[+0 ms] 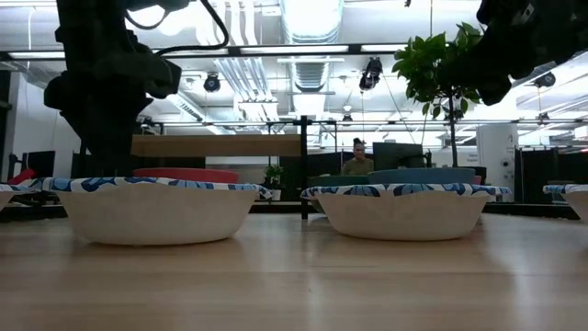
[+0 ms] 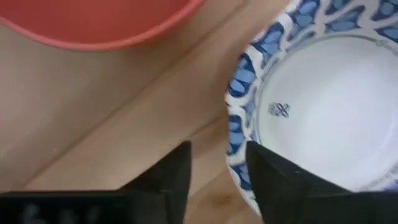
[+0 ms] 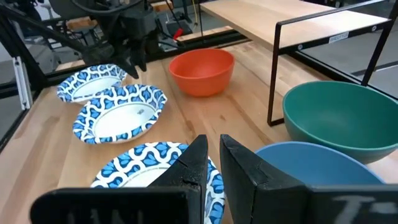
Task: Place and stack bowls onto a shelf
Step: Put the top left white and blue bowl on the shelf, then put the blue bowl on the shelf
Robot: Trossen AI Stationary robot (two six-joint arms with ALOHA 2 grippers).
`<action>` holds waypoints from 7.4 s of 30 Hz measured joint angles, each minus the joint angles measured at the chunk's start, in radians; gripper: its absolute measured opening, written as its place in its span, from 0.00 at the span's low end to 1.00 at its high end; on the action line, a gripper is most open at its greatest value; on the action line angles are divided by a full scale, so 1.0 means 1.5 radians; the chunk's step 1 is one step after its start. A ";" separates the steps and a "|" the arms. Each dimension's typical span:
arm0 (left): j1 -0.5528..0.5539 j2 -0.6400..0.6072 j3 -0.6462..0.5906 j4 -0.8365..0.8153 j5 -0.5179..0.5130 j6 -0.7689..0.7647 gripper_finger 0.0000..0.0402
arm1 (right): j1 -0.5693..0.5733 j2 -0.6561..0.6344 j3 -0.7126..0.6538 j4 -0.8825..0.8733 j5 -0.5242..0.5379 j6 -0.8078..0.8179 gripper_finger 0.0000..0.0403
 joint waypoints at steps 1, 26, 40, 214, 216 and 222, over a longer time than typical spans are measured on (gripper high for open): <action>0.000 0.005 0.000 0.005 -0.001 0.002 0.41 | 0.000 0.000 0.000 0.000 0.000 0.000 0.08; -0.003 0.127 -0.001 0.091 0.004 0.055 0.26 | 0.000 0.000 0.000 0.000 0.000 0.004 0.08; -0.001 0.092 0.004 0.091 0.000 0.053 0.01 | 0.000 0.000 0.000 0.000 0.000 0.002 0.08; 0.635 -0.100 0.360 -0.077 0.323 0.820 0.09 | 0.000 0.010 0.000 0.005 0.001 0.035 0.08; 0.593 -0.139 0.323 -0.026 0.323 0.811 0.09 | 0.000 0.026 0.000 0.012 0.001 0.041 0.08; 0.435 -0.263 0.158 0.193 0.322 0.737 0.09 | -0.001 0.102 0.000 0.133 0.029 0.035 0.08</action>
